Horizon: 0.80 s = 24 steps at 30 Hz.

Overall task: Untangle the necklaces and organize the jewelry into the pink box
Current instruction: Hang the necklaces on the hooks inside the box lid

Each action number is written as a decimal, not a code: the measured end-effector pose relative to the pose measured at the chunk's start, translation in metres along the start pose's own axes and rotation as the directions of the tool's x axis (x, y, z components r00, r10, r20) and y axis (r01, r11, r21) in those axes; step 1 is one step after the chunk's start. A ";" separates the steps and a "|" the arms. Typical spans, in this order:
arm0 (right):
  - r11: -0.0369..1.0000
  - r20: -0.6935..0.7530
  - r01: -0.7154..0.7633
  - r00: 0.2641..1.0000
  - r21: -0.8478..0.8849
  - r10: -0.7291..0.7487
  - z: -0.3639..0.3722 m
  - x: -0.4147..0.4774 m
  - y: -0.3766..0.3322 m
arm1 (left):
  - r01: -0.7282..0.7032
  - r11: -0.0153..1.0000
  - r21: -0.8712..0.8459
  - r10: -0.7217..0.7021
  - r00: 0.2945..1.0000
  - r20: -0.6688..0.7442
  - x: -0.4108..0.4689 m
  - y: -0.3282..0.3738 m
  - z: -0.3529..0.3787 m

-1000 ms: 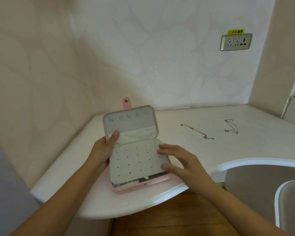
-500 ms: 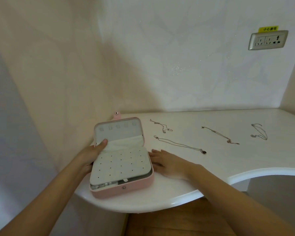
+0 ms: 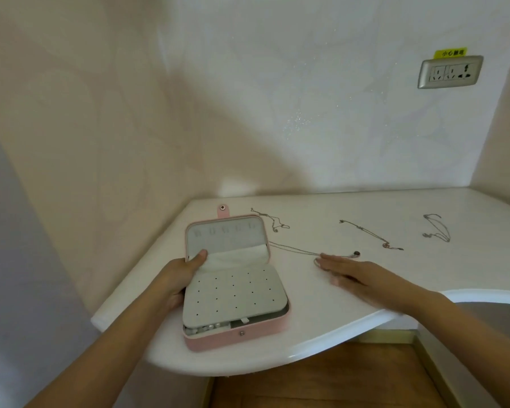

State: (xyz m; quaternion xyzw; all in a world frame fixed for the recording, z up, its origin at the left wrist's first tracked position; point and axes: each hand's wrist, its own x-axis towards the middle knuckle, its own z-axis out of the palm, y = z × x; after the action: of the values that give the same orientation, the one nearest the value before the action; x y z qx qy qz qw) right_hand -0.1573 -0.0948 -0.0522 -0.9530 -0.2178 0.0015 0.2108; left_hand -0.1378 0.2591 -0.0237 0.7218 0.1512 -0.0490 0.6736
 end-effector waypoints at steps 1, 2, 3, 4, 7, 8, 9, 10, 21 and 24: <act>1.000 -0.085 -0.014 0.996 0.027 0.017 -0.001 -0.001 0.000 | -0.016 1.000 0.020 0.016 1.000 -0.001 0.000 0.000 0.006; 0.999 -0.169 -0.036 0.985 0.038 0.042 -0.003 -0.003 0.001 | -0.032 0.999 0.040 0.032 0.999 0.003 0.000 0.000 0.013; 0.998 -0.236 -0.050 0.970 0.046 0.060 -0.005 -0.003 0.001 | -0.045 0.997 0.057 0.045 0.999 0.007 0.000 0.000 0.019; 0.997 -0.281 -0.054 0.958 0.047 0.065 -0.007 -0.003 0.003 | -0.059 0.996 0.071 0.058 0.998 0.008 0.000 0.000 0.024; 0.989 -0.279 -0.122 0.950 0.085 0.141 -0.016 -0.004 0.007 | -0.129 0.975 0.181 0.135 0.991 -0.021 0.001 -0.001 0.034; 0.976 -0.260 -0.176 0.944 0.128 0.205 -0.020 -0.005 0.009 | -0.165 0.957 0.238 0.179 0.983 -0.038 0.002 -0.002 0.035; 0.957 -0.254 -0.227 0.929 0.181 0.268 -0.023 -0.005 0.010 | -0.204 0.931 0.304 0.231 0.971 -0.057 0.004 -0.002 0.035; 0.935 -0.253 -0.270 0.911 0.232 0.326 -0.027 -0.005 0.012 | -0.230 0.897 0.376 0.276 0.958 -0.072 0.006 -0.002 0.034; 0.955 -0.084 -0.198 0.972 0.221 0.220 -0.034 -0.004 0.003 | -0.176 0.657 0.733 0.360 0.928 -0.099 0.016 -0.012 0.032; 0.970 -0.012 -0.212 0.976 0.118 0.215 -0.037 -0.002 0.003 | -0.151 0.575 0.804 0.396 0.911 -0.112 0.012 -0.009 0.035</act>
State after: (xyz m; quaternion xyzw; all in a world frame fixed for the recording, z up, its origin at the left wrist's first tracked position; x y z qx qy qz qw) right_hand -0.1545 -0.1128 -0.0197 -0.9570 -0.1108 0.0250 0.2669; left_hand -0.1242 0.2273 -0.0388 0.9551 0.0935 0.0986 0.2632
